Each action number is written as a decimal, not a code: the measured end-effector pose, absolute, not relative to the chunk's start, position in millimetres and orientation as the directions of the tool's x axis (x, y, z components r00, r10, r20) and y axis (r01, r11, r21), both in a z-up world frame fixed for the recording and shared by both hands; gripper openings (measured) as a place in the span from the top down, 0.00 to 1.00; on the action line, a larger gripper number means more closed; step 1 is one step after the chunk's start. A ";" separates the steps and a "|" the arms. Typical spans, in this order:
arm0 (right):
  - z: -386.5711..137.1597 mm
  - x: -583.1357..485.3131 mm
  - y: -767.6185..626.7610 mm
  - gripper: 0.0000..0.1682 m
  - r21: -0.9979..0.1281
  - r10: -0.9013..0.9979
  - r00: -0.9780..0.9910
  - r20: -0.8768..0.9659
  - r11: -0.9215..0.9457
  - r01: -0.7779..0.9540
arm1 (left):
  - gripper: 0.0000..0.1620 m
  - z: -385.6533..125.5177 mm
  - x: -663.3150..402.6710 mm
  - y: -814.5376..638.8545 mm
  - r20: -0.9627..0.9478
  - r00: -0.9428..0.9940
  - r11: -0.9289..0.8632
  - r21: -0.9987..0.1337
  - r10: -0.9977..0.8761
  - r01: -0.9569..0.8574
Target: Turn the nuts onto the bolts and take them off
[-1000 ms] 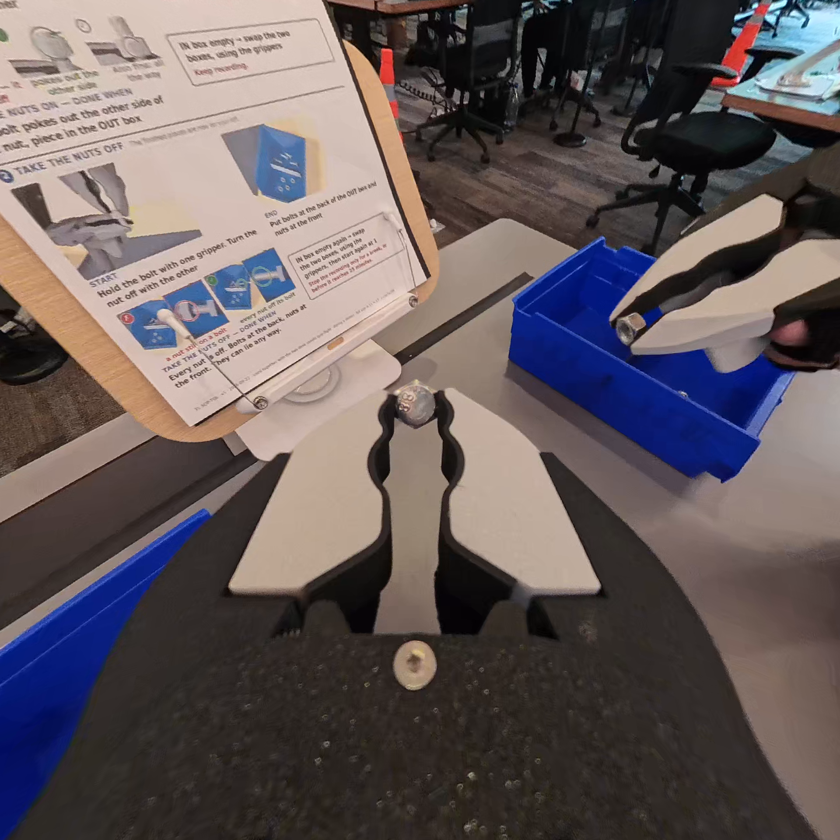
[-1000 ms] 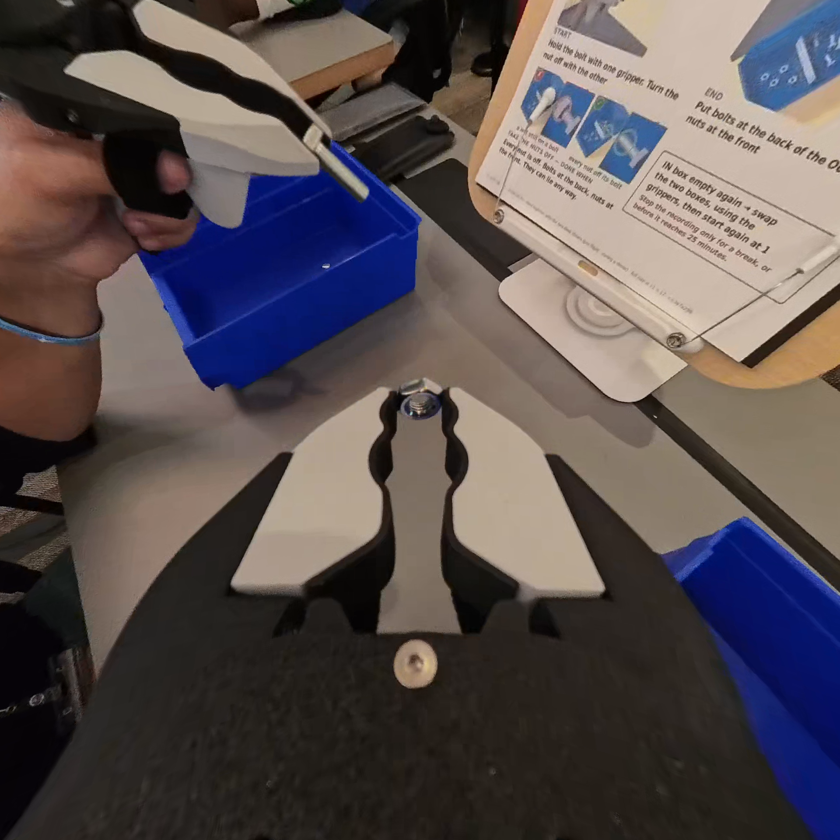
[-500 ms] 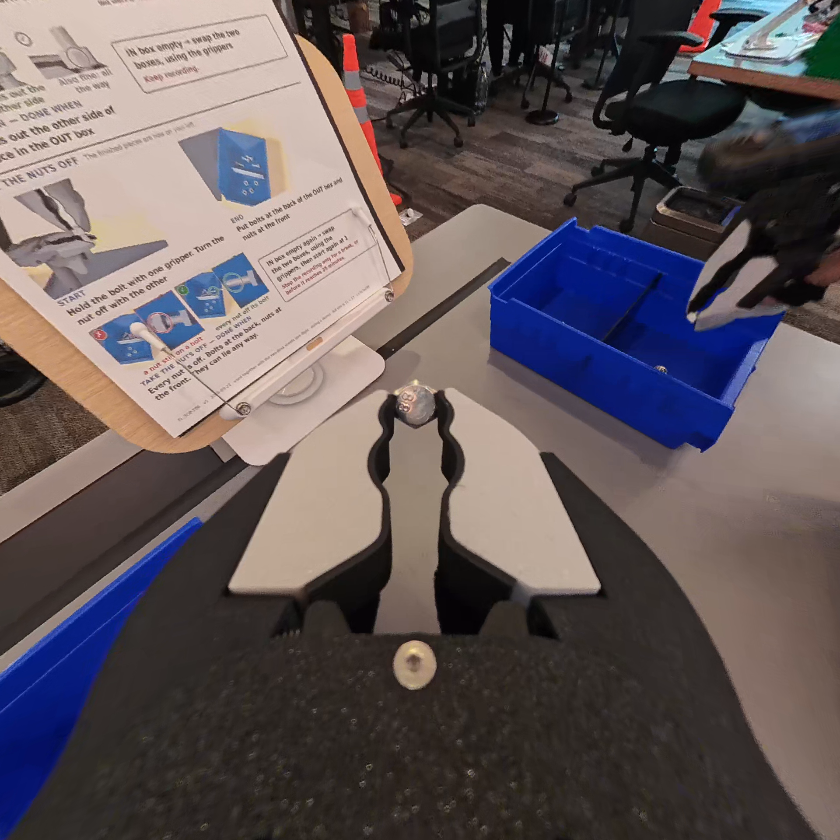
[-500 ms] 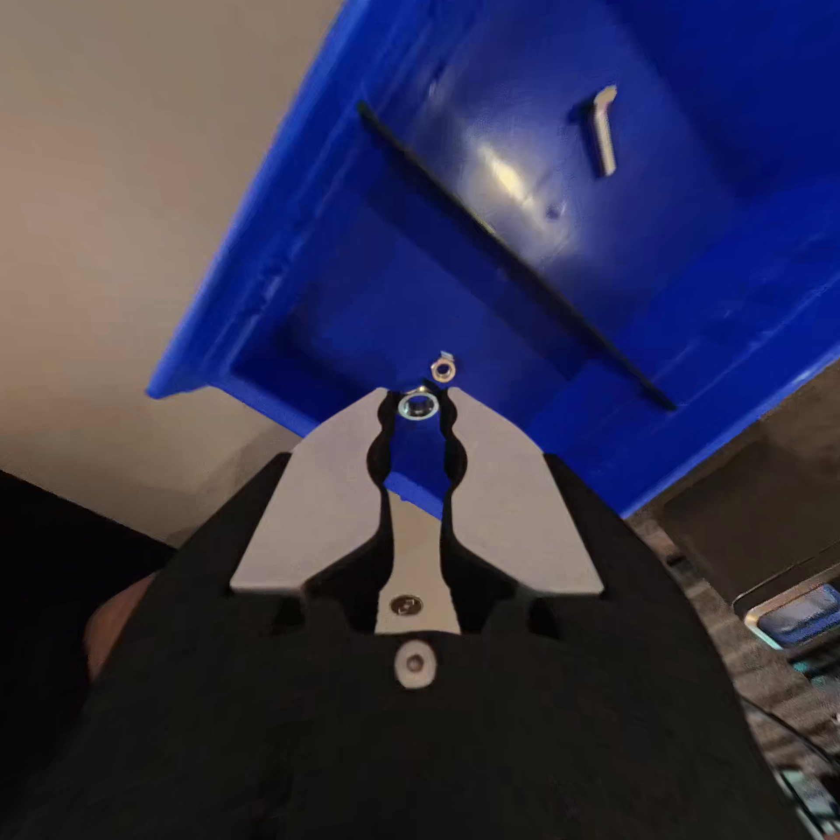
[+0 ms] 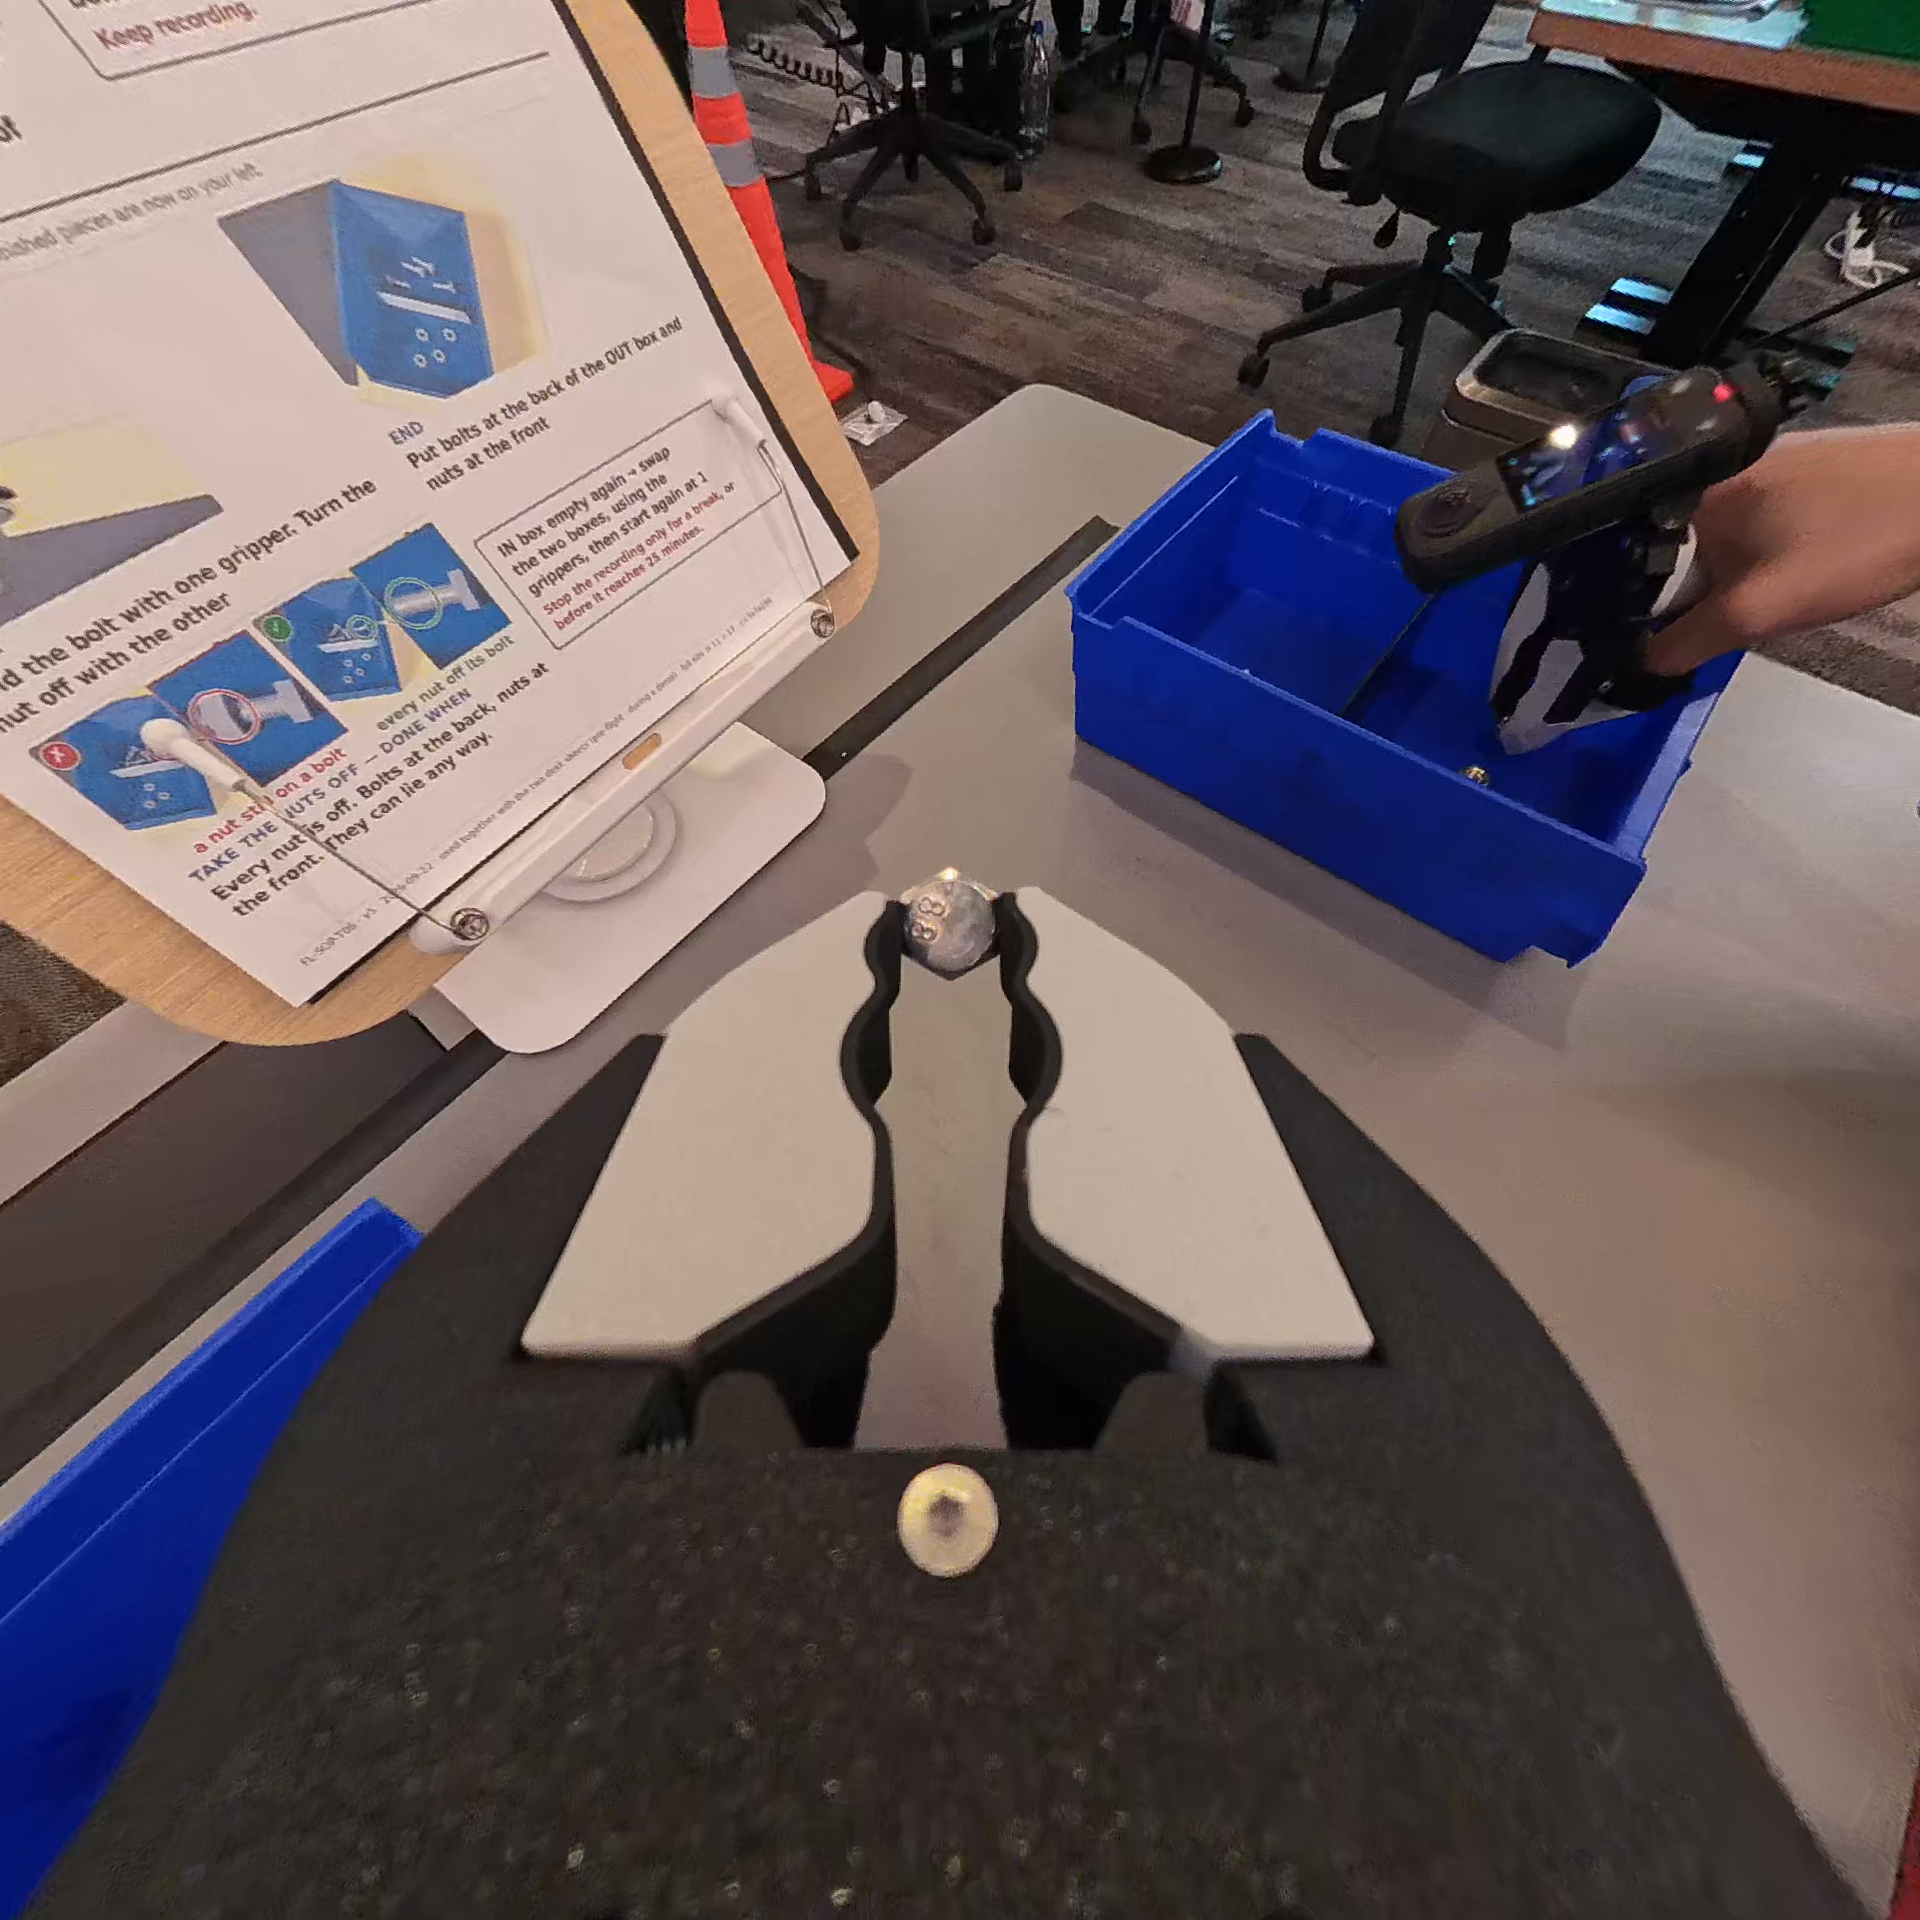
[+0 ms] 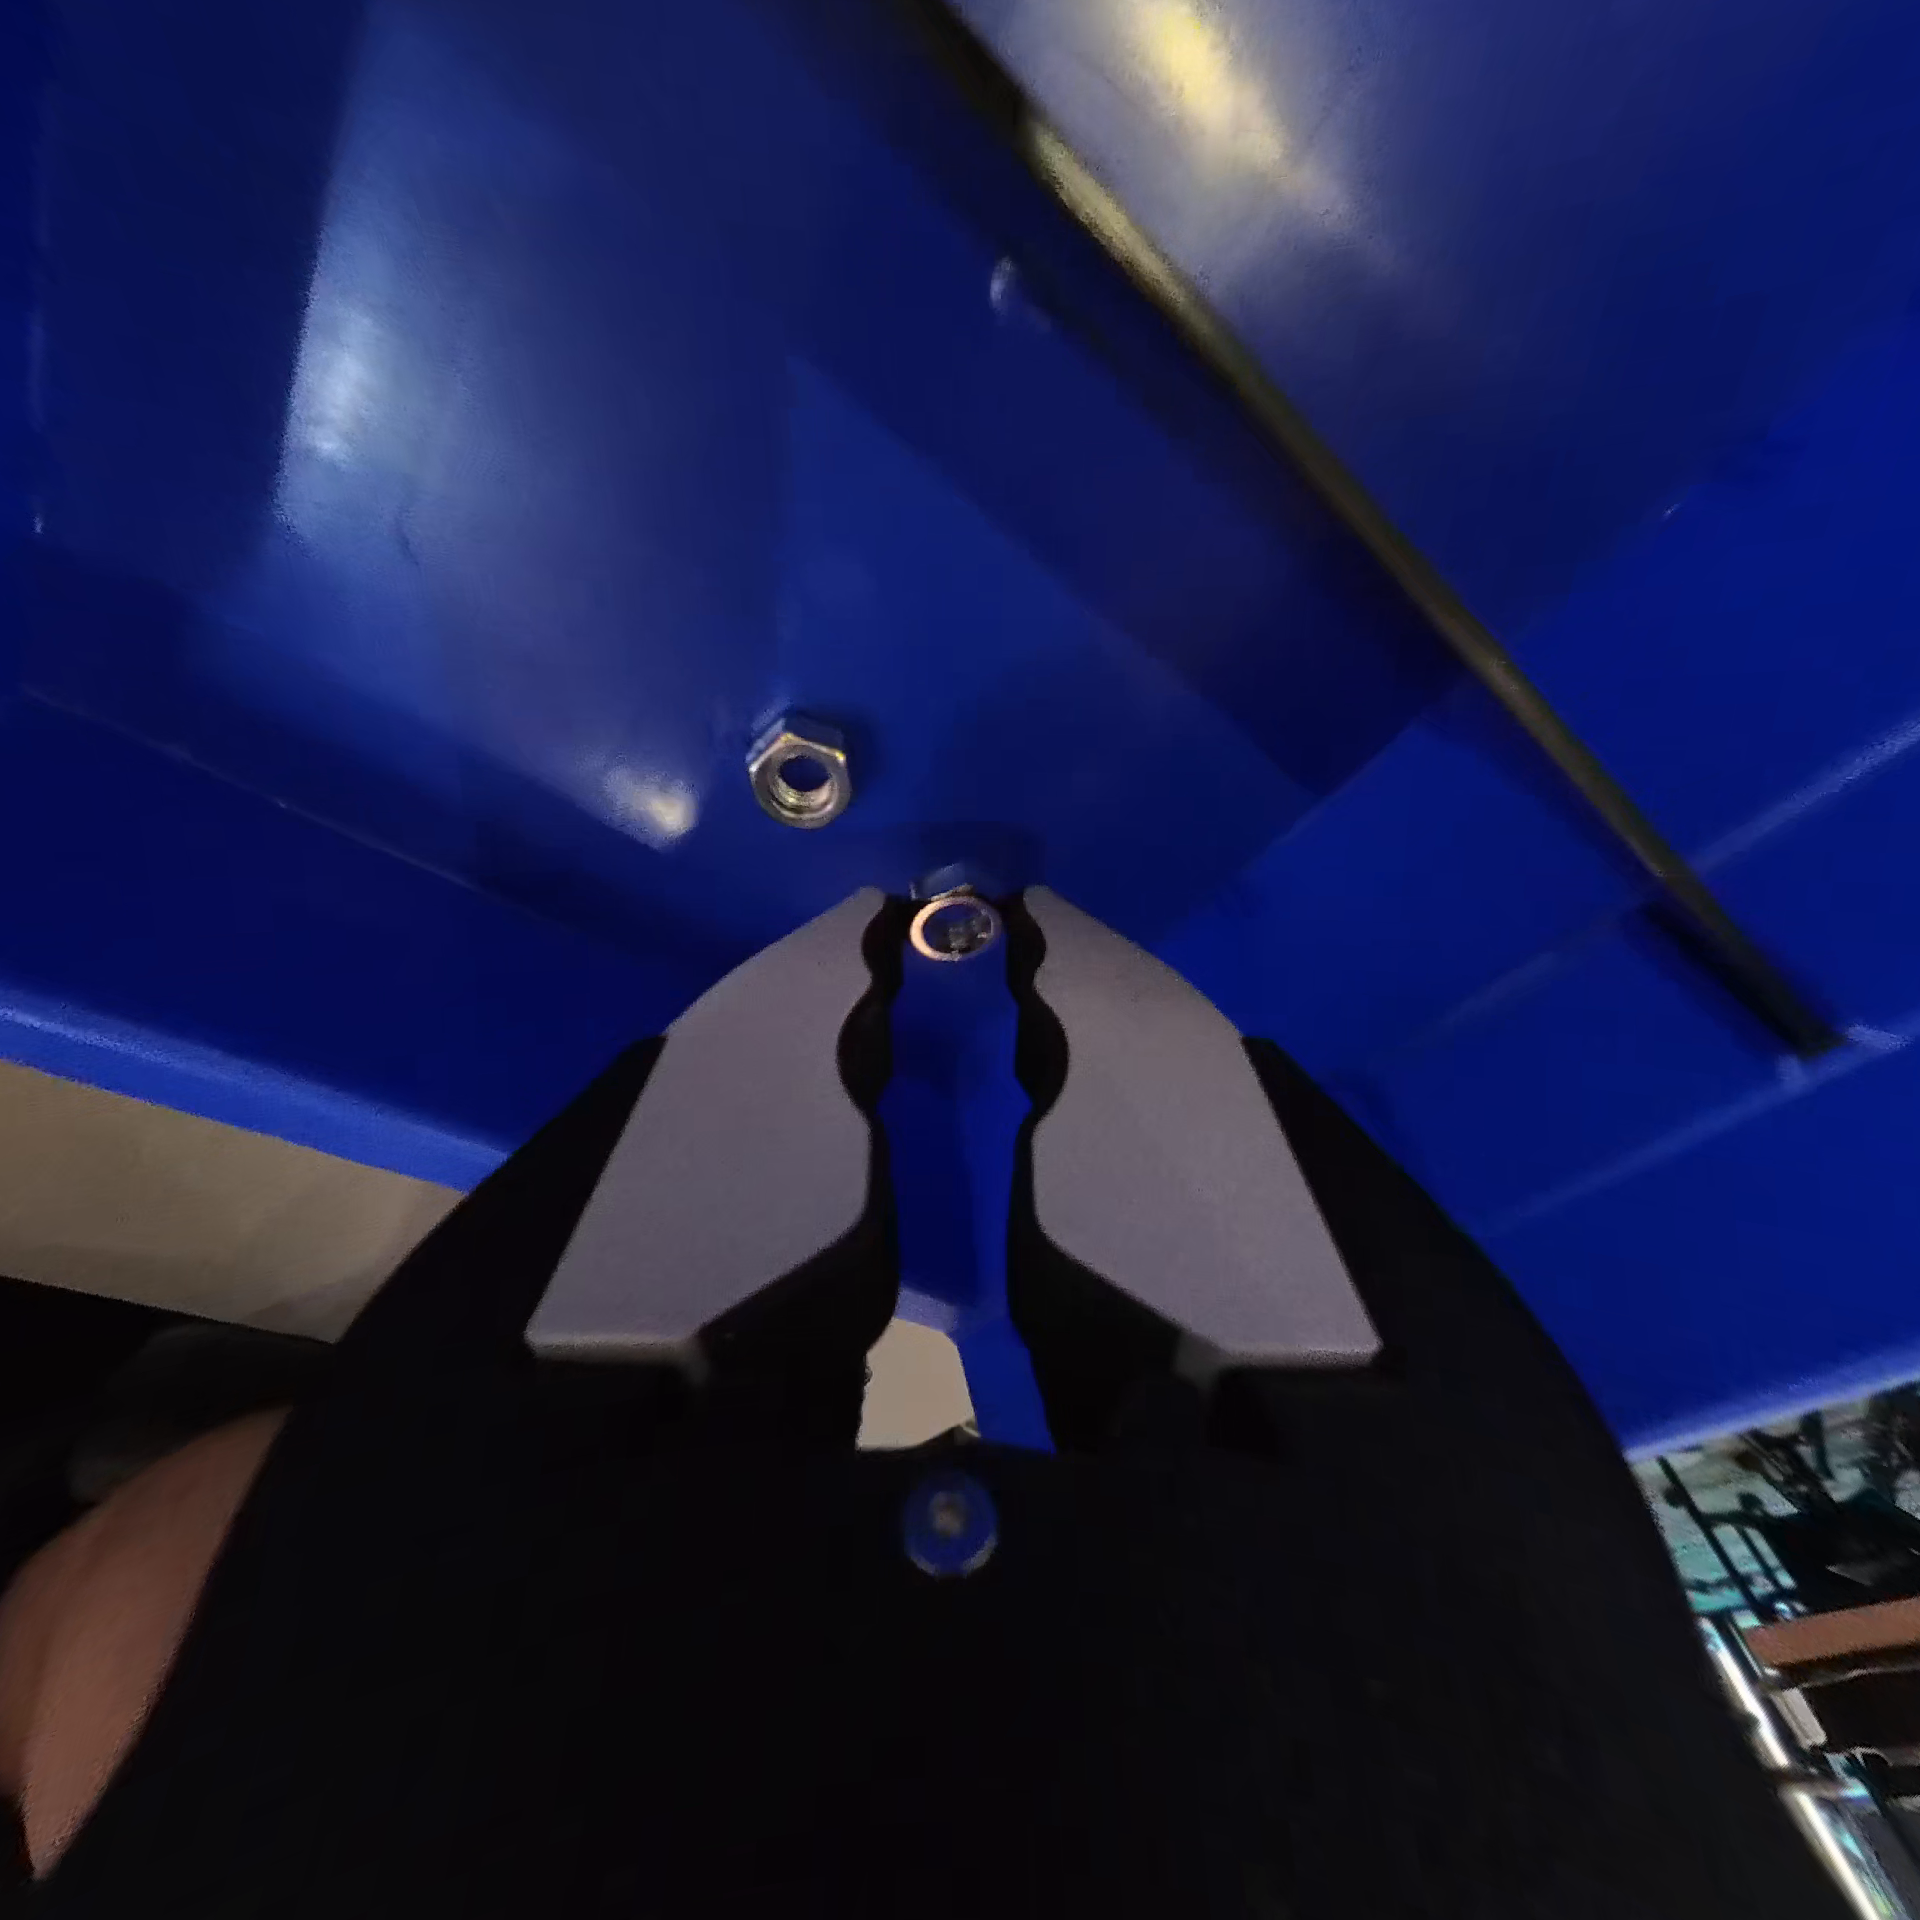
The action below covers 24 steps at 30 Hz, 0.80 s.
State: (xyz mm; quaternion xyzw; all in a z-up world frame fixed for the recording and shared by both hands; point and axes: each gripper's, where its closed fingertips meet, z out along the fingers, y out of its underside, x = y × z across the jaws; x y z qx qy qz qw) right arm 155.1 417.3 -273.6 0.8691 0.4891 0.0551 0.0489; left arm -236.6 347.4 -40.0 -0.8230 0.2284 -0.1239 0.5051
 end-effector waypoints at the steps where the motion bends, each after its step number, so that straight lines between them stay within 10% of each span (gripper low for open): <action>1: -276.1 156.8 417.5 0.89 0.156 0.859 0.508 0.057 -0.510 0.846 | 0.90 -40.2 -235.5 347.0 -0.031 0.863 -0.384 -0.887 -0.504 -0.257; 12: -253.7 157.5 411.6 0.73 0.073 0.831 0.555 0.047 -0.556 0.828 | 0.90 -40.2 -230.9 339.8 -0.019 0.833 -0.389 -0.878 -0.553 -0.278; 18: -149.4 73.4 404.6 0.72 -0.462 0.920 0.356 0.164 -0.247 0.852 | 0.90 -32.8 -218.2 323.8 0.068 0.743 -0.376 -0.891 -0.666 -0.255; 24: -84.5 -76.4 298.6 0.72 -0.875 0.994 -0.105 0.033 0.080 0.477 | 0.90 -48.0 -184.8 290.1 0.189 0.528 -0.409 -0.848 -0.828 -0.338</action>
